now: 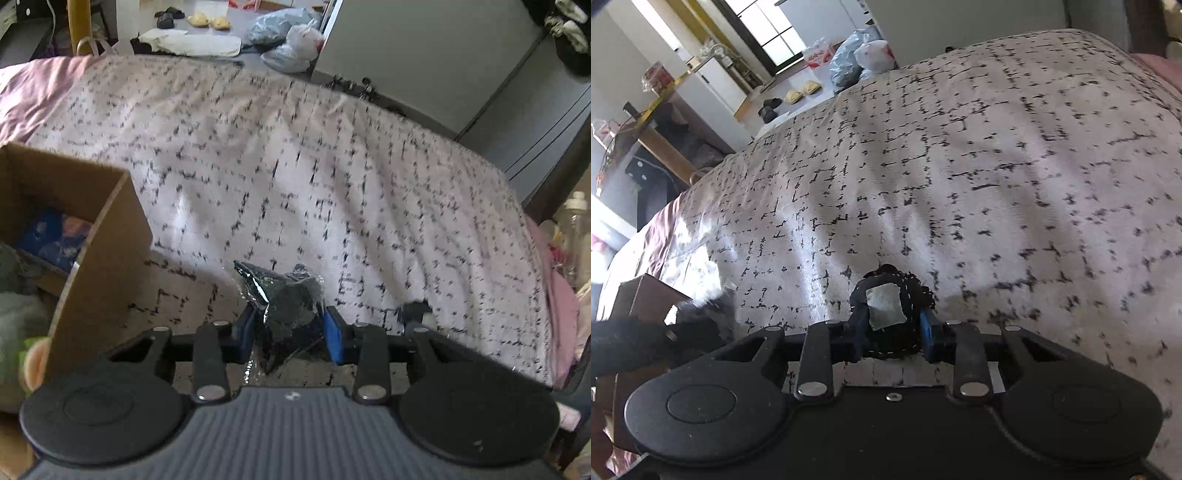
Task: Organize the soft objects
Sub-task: 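Lift and carry the black bag and black item over the box with both grippers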
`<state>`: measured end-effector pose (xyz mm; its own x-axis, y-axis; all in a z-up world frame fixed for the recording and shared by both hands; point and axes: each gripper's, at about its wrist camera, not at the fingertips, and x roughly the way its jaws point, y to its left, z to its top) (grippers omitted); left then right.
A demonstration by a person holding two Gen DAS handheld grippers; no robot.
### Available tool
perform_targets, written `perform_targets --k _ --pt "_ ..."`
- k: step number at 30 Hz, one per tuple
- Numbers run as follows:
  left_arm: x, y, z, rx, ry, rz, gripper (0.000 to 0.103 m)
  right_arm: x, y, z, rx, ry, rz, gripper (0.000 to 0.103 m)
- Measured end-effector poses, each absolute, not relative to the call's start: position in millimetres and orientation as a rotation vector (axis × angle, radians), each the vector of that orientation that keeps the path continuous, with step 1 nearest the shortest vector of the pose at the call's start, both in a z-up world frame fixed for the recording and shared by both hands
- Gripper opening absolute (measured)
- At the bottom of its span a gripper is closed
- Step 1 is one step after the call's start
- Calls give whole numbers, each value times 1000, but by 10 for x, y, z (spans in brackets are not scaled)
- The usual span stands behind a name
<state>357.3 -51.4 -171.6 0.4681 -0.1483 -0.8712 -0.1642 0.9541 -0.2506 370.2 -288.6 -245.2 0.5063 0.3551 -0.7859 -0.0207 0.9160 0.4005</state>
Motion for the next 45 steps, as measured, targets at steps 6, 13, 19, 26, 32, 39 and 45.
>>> perform_targets --k 6,13,19,26,32,39,45 --pt "3460 -381 -1539 -329 1069 -15 38 3539 -2892 -2323 351 1031 200 28" --pt "3293 -209 -1359 -311 1063 -27 38 3320 -2782 -2037 354 977 223 28" --pt "3147 -101 -1161 -329 1022 -54 38 3174 -2696 -1808 316 957 214 28" --pt "2983 83 -991 -347 987 -48 38 3017 -2551 -1504 286 919 213 28" --pt "2821 274 -842 -351 951 -46 38 2883 -2374 -1295 289 883 229 28" --pt "2650 547 -747 -371 914 -24 38 2785 -2102 -1182 265 857 272 29" --pt "2519 833 -701 -394 885 18 38 2775 -1877 -1101 260 847 301 29"
